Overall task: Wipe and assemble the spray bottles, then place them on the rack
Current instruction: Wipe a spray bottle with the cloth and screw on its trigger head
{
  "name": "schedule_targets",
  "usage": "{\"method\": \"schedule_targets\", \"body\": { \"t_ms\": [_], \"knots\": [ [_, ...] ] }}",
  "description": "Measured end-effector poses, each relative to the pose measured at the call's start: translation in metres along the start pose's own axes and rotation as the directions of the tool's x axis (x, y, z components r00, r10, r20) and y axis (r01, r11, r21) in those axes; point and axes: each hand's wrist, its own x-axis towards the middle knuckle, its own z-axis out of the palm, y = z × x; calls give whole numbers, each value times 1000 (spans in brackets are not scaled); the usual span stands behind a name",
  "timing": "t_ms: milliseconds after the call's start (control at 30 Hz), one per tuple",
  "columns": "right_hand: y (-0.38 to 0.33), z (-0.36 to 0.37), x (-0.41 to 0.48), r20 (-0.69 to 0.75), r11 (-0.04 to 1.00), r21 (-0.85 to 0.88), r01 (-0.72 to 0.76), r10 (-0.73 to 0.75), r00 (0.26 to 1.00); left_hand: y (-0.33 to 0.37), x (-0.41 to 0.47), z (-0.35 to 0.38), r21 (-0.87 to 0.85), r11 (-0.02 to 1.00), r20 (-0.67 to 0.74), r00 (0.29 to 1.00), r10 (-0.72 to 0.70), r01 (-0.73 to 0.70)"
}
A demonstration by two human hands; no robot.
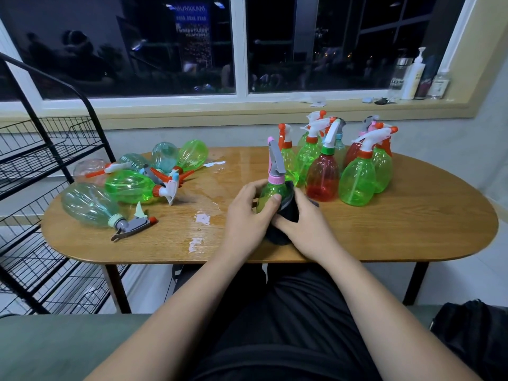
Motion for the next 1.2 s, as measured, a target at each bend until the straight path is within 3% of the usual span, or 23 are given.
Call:
{"method": "schedule_targets", "body": {
  "t_ms": [133,467,700,967,1200],
  "knots": [
    [7,-4,-2,47,996,-84,-38,42,998,4,-3,-1,-68,996,11,998,-60,61],
    [9,-9,-9,165,946,-322,-28,85,983,3,-1,1,8,998,-16,998,-67,67],
    [-1,-15,5,146,976,-210,-55,87,986,-4,-1,0,38,999,-19,1000,0,0],
    [-15,-8,7,21,990,-26,136,-136,991,5,-4,-2,8,1000,80,997,-16,16],
    [5,-5,-1,79,993,-106,59,-51,996,4,-3,-1,-32,999,75,997,-18,21]
  ]
}}
